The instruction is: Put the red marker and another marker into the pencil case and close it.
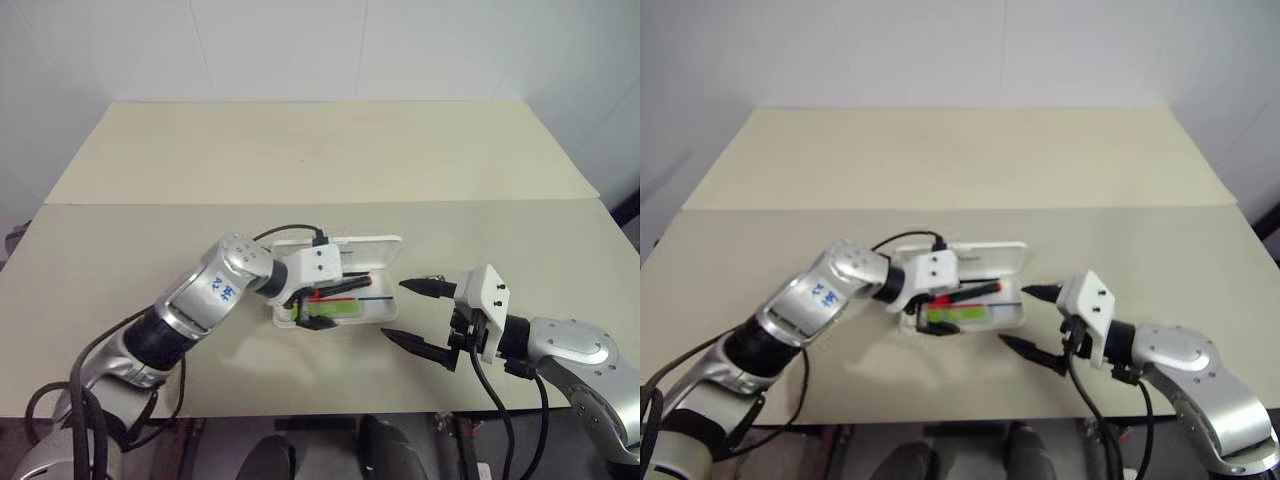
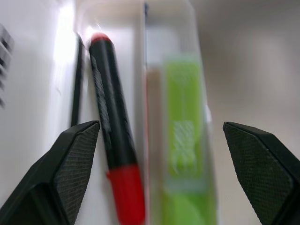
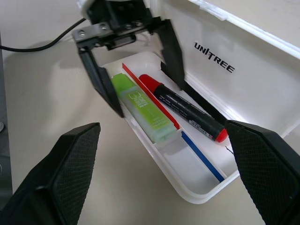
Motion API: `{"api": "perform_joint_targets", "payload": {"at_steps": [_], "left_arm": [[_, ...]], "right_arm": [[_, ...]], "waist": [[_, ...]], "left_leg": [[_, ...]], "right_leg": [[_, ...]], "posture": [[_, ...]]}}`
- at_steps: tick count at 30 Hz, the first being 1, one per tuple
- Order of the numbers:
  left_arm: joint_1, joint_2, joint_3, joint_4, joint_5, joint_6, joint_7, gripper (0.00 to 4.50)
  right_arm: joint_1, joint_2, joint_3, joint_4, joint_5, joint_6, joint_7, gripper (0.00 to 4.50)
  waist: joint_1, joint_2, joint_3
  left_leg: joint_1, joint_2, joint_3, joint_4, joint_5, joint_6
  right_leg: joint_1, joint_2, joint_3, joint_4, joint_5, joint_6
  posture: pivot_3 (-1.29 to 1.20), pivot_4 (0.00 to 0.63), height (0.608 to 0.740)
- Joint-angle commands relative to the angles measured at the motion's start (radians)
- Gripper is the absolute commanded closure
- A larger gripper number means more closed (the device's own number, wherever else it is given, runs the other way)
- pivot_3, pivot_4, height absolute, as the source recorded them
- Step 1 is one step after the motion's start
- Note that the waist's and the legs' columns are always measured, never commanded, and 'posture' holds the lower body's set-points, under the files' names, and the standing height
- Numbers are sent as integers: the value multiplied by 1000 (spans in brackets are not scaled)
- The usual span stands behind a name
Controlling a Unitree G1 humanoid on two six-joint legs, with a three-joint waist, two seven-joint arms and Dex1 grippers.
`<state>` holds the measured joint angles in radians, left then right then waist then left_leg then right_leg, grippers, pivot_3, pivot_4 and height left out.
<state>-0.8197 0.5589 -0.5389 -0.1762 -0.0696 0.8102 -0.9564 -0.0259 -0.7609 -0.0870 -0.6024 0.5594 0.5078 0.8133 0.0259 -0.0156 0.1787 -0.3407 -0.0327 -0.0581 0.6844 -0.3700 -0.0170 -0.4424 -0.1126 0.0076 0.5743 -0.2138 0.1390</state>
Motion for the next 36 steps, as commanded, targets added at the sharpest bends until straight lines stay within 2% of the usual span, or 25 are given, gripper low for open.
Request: {"api": "perform_joint_targets", "payload": {"at_steps": [1, 7, 13, 28, 36], "left_arm": [[-38, -39, 9, 20, 28, -30, 29, 29], [-61, -106, 1, 47, 48, -26, 53, 29], [-63, -131, -7, 39, 54, -18, 49, 29], [-37, -46, -7, -28, 68, 44, 33, 29], [-62, -42, 8, -72, 58, 66, 38, 29]], "right_arm": [[-4, 0, -25, -35, 10, -7, -7, 0], [9, 1, -31, -50, 13, -4, -17, 0], [16, 1, -34, -56, 15, -3, -27, 0], [7, 3, -28, -46, 15, -6, -32, 0], [-8, 6, -21, -34, 13, -6, -31, 0]], "waist": [[-1, 0, 0], [-2, 0, 0], [-2, 0, 0], [-2, 0, 0], [-2, 0, 0]], "left_leg": [[0, 0, 0, 0, 0, 0], [0, 0, 0, 0, 0, 0], [1, 0, 0, 0, 0, 0], [1, 0, 0, 0, 0, -1], [1, 0, 0, 0, 0, -1]], "right_leg": [[0, 0, 0, 0, 0, 0], [0, 0, 0, 0, 0, 0], [0, 0, 0, 1, 0, 0], [0, 0, 1, 1, 0, 0], [0, 0, 1, 1, 0, 0]], "posture": [[0, 150, 740], [0, 150, 740], [0, 150, 740], [0, 150, 740], [0, 150, 740]]}}
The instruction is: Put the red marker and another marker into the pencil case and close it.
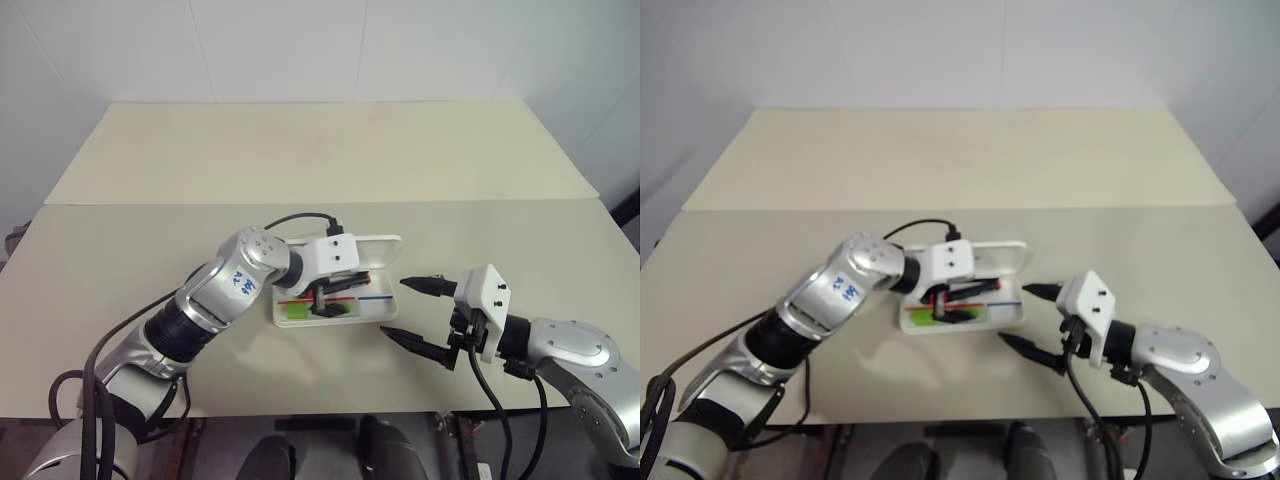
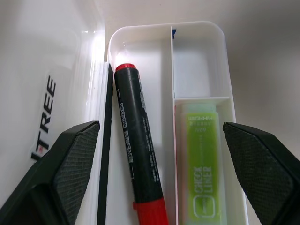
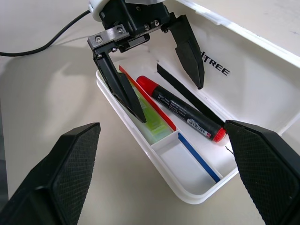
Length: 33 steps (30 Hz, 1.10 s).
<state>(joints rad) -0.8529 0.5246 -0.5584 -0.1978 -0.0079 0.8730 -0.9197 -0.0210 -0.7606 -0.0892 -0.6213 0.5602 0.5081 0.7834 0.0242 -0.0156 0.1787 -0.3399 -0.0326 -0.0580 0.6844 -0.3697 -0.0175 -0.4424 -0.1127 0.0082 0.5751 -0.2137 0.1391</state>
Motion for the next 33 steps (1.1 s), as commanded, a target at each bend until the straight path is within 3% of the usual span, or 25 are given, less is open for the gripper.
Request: {"api": "perform_joint_targets", "payload": {"at_steps": [1, 17, 33], "left_arm": [[-36, -12, 32, -51, -5, 1, 4, 29], [-76, -8, 174, -248, -167, 187, 3, 29], [-28, 16, 169, -284, -229, 264, 94, 29]], "right_arm": [[-15, 6, -18, -14, 12, -7, -1, 0], [-21, -20, -41, 31, -2, -21, 31, 0], [-73, -25, -31, 70, -10, -20, 62, 0]], "waist": [[0, 0, 0], [-1, 0, 0], [-1, 0, 0]], "left_leg": [[0, 0, 0, 0, 0, 0], [0, 0, 0, 0, 0, 0], [0, 0, 0, 0, 0, 0]], "right_leg": [[0, 0, 0, 0, 0, 0], [0, 0, 0, 0, 0, 0], [0, 0, 0, 0, 0, 0]], "posture": [[0, 150, 740], [0, 150, 740], [0, 150, 740]]}}
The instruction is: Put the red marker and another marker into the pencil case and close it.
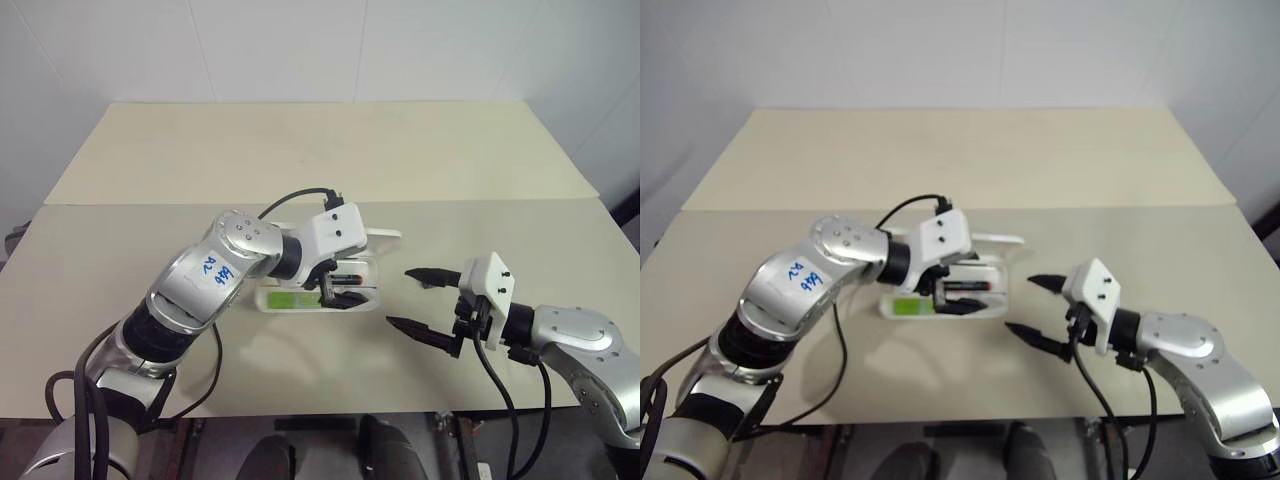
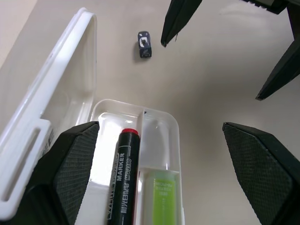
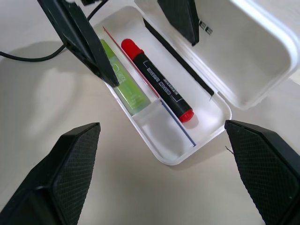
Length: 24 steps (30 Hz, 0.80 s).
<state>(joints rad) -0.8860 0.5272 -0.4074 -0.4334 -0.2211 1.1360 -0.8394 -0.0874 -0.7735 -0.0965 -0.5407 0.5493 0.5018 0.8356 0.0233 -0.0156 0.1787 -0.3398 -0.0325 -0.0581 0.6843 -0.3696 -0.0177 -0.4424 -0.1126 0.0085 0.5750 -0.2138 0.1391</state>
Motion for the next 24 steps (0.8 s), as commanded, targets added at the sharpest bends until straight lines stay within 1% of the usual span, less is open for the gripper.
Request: {"api": "perform_joint_targets", "payload": {"at_steps": [1, 8, 15, 24], "left_arm": [[10, 22, 16, -48, -17, -2, 16, 29], [52, 64, -2, -19, -12, -37, 23, 29], [68, 44, 0, -48, -33, -25, 46, 29], [49, 52, 33, -93, -65, 0, 57, 29]], "right_arm": [[-7, -12, -23, -11, 0, -13, 11, 0], [-28, -15, -22, 4, -3, -10, 14, 0], [-21, -23, -25, -6, 2, -10, 22, 0], [-37, -32, -26, 7, 0, -13, 42, 0]], "waist": [[0, 0, 0], [0, 0, 0], [1, 0, 0], [-1, 0, 0]], "left_leg": [[0, 0, 0, 0, 0, 0], [0, 0, 0, 0, 0, 0], [0, -1, 0, 0, 0, 0], [0, 0, 0, 0, 0, 0]], "right_leg": [[0, 0, 0, 0, 0, 0], [0, 0, 0, 0, 0, 0], [0, -1, 0, 0, 0, 0], [0, 0, 0, 0, 0, 0]], "posture": [[0, 150, 740], [0, 150, 740], [0, 150, 740], [0, 150, 740]]}}
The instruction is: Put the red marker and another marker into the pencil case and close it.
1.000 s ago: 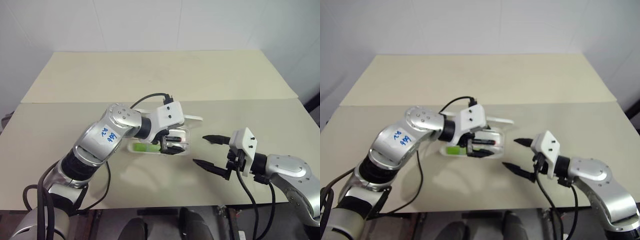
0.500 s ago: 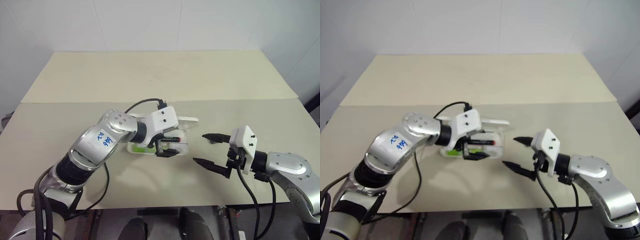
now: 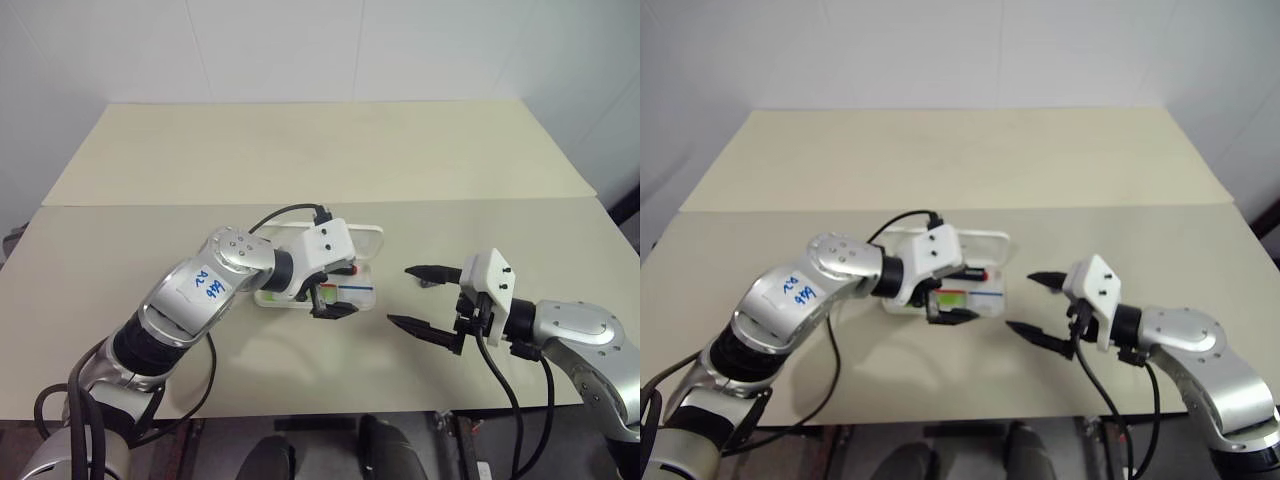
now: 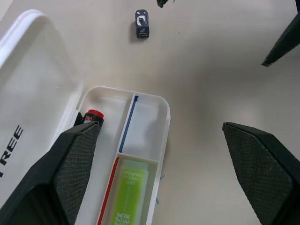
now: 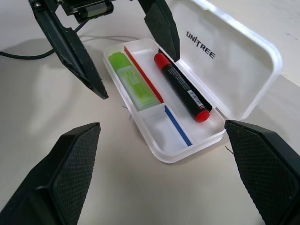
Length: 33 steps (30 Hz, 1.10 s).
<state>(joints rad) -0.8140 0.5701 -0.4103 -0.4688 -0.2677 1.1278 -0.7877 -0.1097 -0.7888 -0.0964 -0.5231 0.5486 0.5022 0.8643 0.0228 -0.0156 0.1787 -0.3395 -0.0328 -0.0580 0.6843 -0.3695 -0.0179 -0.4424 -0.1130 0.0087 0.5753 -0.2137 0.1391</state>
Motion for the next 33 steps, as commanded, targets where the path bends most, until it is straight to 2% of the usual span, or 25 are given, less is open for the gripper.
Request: {"api": "perform_joint_targets", "payload": {"at_steps": [1, 9, 14, 22, 29, 33], "left_arm": [[-23, 13, 46, -68, -27, 15, 4, 29], [39, 112, 194, -190, -140, 41, -34, 29], [95, 171, 307, -211, -202, -18, -62, 29], [244, 252, 466, -129, -188, -352, -145, 29], [345, 282, 502, 7, -126, -635, -203, 29], [357, 254, 514, 78, -118, -748, -196, 29]], "right_arm": [[-14, -19, -28, -8, 0, -16, 16, 0], [-9, -32, -40, 9, -6, -33, 34, 0], [-24, -38, -40, 30, -13, -42, 50, 0], [-54, -41, -30, 64, -28, -51, 76, 0], [-93, -57, -18, 120, -79, -79, 100, 0], [-138, -91, 2, 187, -131, -107, 136, 0]], "waist": [[0, 0, 0], [-2, 0, 0], [-1, 0, 0], [-2, 0, 0], [-1, 0, 0], [-1, 0, 0]], "left_leg": [[0, 0, 0, 0, 0, 0], [0, 1, 0, 0, 0, 0], [0, 0, 0, 0, 0, 0], [0, 0, 0, 0, 0, 0], [1, 1, 1, 0, 0, 0], [0, 0, 1, 0, 0, 0]], "right_leg": [[0, 0, 0, 0, 0, 0], [0, 0, 0, 0, 0, 0], [0, 0, 0, 0, 0, 0], [0, 0, 0, -1, 0, 0], [0, 0, 0, 0, 0, 0], [0, 0, 0, -1, 0, 0]], "posture": [[0, 150, 740], [0, 150, 740], [0, 150, 740], [0, 150, 740], [0, 150, 740], [0, 150, 740]]}}
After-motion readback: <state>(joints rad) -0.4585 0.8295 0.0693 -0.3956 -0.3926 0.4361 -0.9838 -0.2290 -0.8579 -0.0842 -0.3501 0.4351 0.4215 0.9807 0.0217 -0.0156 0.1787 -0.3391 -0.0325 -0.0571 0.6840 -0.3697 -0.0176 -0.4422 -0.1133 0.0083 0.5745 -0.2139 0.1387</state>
